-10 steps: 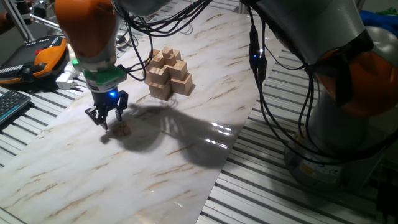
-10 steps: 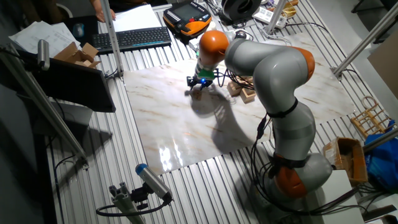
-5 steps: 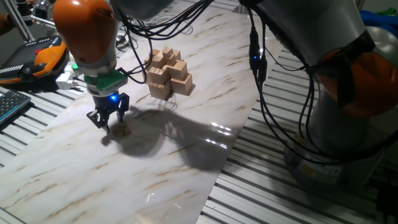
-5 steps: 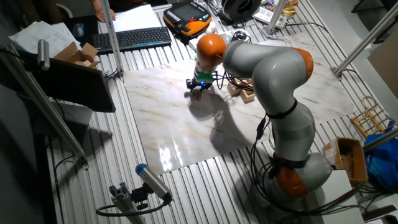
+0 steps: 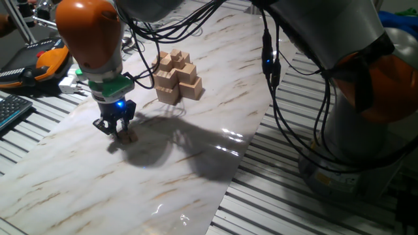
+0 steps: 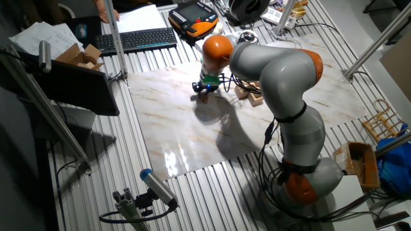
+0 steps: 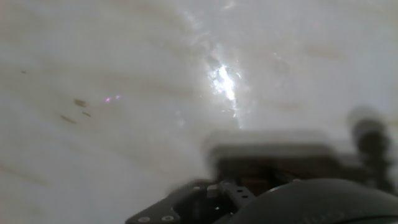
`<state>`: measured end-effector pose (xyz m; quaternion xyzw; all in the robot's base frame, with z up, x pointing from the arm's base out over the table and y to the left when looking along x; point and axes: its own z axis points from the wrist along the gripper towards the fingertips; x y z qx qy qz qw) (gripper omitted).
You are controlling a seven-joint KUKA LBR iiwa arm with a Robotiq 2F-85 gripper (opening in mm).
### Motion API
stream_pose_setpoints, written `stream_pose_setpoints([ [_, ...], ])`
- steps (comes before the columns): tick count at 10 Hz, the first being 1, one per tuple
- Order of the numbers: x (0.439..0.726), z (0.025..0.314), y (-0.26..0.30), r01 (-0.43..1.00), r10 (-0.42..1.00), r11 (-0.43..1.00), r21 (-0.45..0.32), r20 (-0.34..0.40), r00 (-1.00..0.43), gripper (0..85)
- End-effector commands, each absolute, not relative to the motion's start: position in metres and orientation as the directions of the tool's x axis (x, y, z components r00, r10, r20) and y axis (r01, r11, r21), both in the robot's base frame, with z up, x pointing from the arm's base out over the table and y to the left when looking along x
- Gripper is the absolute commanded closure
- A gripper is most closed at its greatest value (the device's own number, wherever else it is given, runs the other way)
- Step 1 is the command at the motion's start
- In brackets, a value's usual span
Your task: Stack the blocks into a cross shape
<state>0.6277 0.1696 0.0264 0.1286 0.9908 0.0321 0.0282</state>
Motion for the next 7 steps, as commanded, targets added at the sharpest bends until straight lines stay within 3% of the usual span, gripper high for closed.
stream_pose_setpoints([
  [1,0.628,0.027,0.169,0.246,0.25,0.967,0.067,-0.046,-0.967,51.0],
  [3,0.632,0.033,0.168,0.218,0.22,0.974,0.056,-0.027,-0.975,85.0],
  [7,0.643,0.086,0.152,0.197,0.197,0.98,0.001,0.026,-0.98,85.0],
])
